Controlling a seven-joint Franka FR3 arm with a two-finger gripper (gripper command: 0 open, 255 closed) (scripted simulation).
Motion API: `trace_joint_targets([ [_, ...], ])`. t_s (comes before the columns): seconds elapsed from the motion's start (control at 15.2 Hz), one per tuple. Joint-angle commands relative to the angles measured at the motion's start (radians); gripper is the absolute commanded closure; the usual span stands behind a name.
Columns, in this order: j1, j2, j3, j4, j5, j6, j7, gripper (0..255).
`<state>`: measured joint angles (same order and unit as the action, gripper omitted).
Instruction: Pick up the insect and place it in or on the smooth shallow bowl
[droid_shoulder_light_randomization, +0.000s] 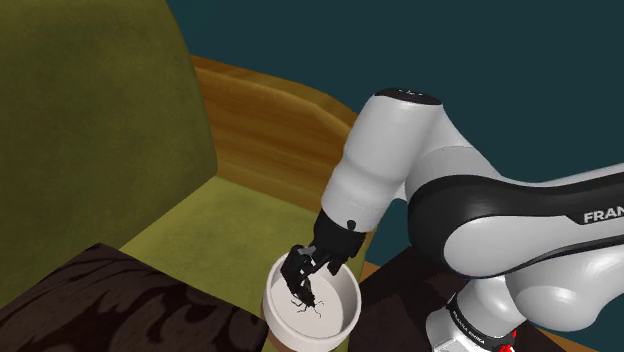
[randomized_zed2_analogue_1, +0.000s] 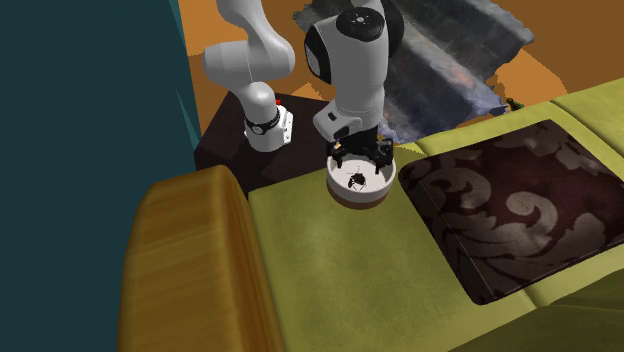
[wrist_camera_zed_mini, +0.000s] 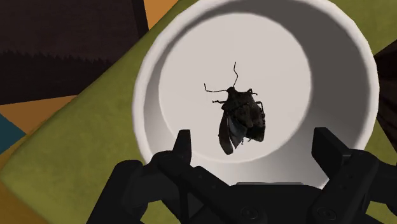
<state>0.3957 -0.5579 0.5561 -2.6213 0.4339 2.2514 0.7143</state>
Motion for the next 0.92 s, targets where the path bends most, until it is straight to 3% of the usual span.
trace_joint_targets([
  [0.0, 0.006, 0.011, 0.012, -0.041, 0.021, 0.075, -0.007, 0],
  [0.4, -0.003, 0.085, 0.049, -0.066, 0.027, 0.175, -0.005, 0],
  [0.86, -0.002, 0.085, 0.047, -0.066, 0.026, 0.176, -0.004, 0],
])
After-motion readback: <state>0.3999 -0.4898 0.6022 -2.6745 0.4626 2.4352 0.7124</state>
